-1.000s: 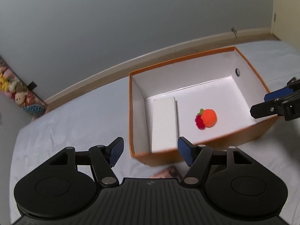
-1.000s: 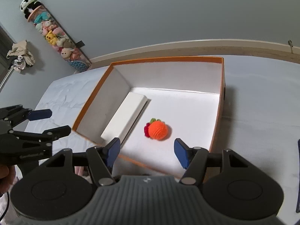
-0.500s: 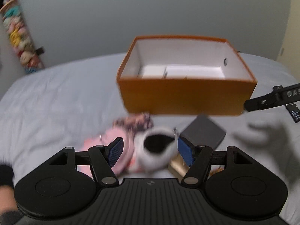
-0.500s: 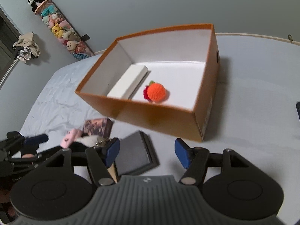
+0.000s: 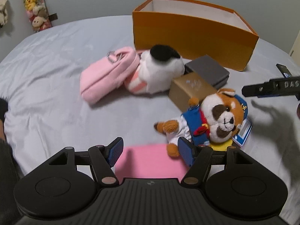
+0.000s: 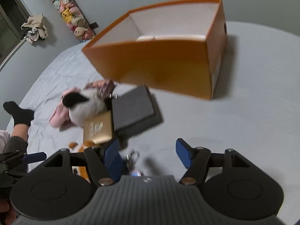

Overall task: Organize objects
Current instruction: 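Withdraw both grippers from the shoebox back toward the remaining items, then grasp the pink card case with left gripper while right gripper grasps the red-panda plush, then lift and carry the pink case and red-panda plush toward the orange shoebox, then lower both items into the shoebox and open the right gripper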

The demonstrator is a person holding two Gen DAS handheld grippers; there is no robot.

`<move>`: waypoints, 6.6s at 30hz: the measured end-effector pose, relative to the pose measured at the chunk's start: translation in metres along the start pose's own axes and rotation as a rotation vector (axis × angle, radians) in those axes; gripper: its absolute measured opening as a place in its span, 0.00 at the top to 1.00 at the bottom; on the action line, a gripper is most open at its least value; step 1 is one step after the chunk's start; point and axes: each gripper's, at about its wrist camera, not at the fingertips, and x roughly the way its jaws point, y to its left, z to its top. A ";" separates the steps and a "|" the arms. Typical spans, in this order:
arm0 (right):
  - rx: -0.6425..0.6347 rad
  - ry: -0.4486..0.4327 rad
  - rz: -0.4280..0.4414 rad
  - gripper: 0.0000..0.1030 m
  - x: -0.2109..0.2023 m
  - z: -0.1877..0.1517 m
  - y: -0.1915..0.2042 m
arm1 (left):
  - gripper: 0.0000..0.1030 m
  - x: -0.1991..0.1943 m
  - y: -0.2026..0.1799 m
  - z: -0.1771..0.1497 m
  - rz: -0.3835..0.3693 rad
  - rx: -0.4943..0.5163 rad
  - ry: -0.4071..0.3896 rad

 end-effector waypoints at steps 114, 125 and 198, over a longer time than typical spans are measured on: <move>-0.068 -0.023 -0.179 0.30 -0.046 -0.055 -0.021 | 0.06 0.071 -0.007 0.029 -0.192 0.486 0.281; -0.456 0.029 -0.225 0.15 -0.050 -0.067 0.008 | 0.03 0.069 -0.019 0.015 -0.114 0.394 0.251; -0.569 -0.211 -0.213 0.41 -0.076 0.188 0.003 | 0.06 0.057 -0.107 0.287 -0.183 0.536 -0.120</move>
